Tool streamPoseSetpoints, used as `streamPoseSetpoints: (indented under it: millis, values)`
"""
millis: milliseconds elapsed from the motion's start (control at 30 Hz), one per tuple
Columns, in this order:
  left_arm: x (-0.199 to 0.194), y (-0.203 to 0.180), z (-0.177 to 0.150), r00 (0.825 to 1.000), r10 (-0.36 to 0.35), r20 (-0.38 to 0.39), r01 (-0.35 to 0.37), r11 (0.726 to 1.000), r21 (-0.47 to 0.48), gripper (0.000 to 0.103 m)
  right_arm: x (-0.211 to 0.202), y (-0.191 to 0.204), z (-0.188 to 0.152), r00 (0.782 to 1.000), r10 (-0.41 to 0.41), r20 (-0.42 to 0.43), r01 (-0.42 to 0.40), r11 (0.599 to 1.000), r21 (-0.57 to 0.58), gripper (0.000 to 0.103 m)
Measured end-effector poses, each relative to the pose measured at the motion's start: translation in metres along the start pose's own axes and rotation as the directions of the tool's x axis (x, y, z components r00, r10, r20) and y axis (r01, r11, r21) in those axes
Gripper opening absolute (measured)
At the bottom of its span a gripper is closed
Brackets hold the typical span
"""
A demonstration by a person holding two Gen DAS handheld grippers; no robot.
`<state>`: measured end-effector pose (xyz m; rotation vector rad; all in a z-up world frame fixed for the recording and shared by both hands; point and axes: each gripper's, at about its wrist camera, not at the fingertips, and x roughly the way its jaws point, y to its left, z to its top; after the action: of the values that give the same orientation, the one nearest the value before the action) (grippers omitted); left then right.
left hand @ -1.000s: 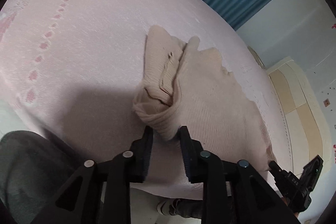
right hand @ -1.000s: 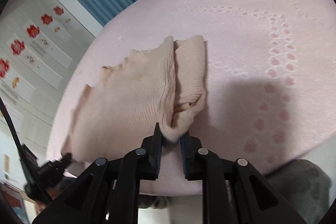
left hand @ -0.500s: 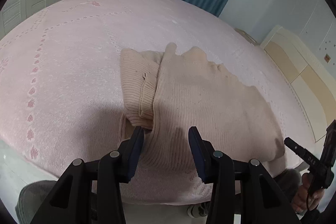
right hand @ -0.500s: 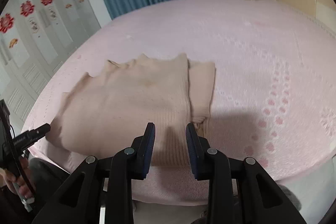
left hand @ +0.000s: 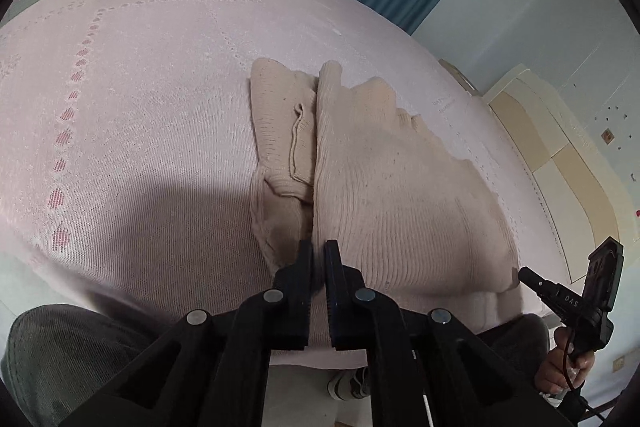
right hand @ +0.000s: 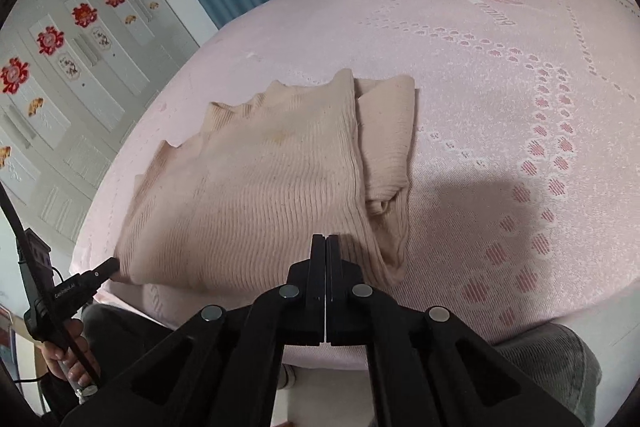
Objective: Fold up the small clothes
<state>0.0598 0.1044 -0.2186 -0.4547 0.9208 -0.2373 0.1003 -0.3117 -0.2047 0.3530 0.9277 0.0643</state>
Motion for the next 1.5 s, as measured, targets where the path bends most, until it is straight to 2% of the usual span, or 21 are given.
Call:
streamPoseSetpoints:
  millis: [100, 233, 367, 433, 533, 800, 900, 967, 1100, 1300, 1500]
  values:
    - [0.001, -0.003, 0.005, 1.000, 0.030, 0.003, -0.030, 1.000, 0.007, 0.008, -0.002, 0.000, 0.002, 1.000, -0.006, -0.010, 0.006, 1.000, -0.014, 0.004]
    - [0.001, 0.001, 0.014, 0.999, 0.048, -0.006, -0.048, 0.999, -0.024, 0.027, -0.011, 0.005, 0.017, 0.999, -0.022, 0.045, 0.024, 0.999, -0.040, 0.006]
    - [0.003, 0.004, 0.024, 0.998, 0.057, 0.006, -0.057, 0.998, -0.039, 0.050, -0.009, 0.019, 0.038, 0.995, -0.034, 0.094, 0.043, 0.995, -0.088, 0.018]
    - [0.007, 0.005, 0.032, 0.999, 0.046, 0.006, -0.045, 0.998, -0.045, 0.052, 0.001, 0.028, 0.049, 0.993, -0.049, 0.107, 0.061, 0.992, -0.106, 0.021]
    - [0.016, 0.003, 0.041, 0.999, 0.046, -0.005, -0.046, 0.998, -0.046, 0.062, 0.018, 0.036, 0.064, 0.991, -0.074, 0.111, 0.086, 0.990, -0.113, 0.021]
    - [0.046, 0.005, 0.053, 0.996, 0.080, -0.030, -0.080, 0.997, -0.019, 0.063, 0.068, 0.042, 0.109, 0.988, -0.124, 0.095, 0.135, 0.983, -0.122, 0.021]
    - [0.050, 0.010, 0.054, 0.997, 0.065, -0.037, -0.066, 0.997, -0.028, 0.063, 0.087, 0.041, 0.123, 0.986, -0.143, 0.091, 0.154, 0.979, -0.132, 0.021]
    - [0.050, 0.010, 0.054, 0.997, 0.064, -0.035, -0.064, 0.998, -0.015, 0.064, 0.104, 0.036, 0.133, 0.987, -0.147, 0.067, 0.155, 0.981, -0.119, 0.021]
    - [0.052, 0.007, 0.050, 0.997, 0.067, -0.023, -0.067, 0.998, 0.006, 0.066, 0.143, 0.014, 0.139, 0.993, -0.105, -0.054, 0.105, 0.995, -0.004, 0.021]
    - [0.055, 0.003, 0.053, 0.998, 0.058, -0.019, -0.058, 0.998, -0.004, 0.071, 0.135, 0.020, 0.133, 0.991, -0.130, -0.018, 0.129, 0.990, -0.049, 0.020]
    - [0.064, -0.004, 0.061, 0.999, 0.025, -0.028, -0.026, 0.999, -0.032, 0.072, 0.099, 0.037, 0.107, 0.993, -0.113, 0.036, 0.114, 0.992, -0.058, 0.021]
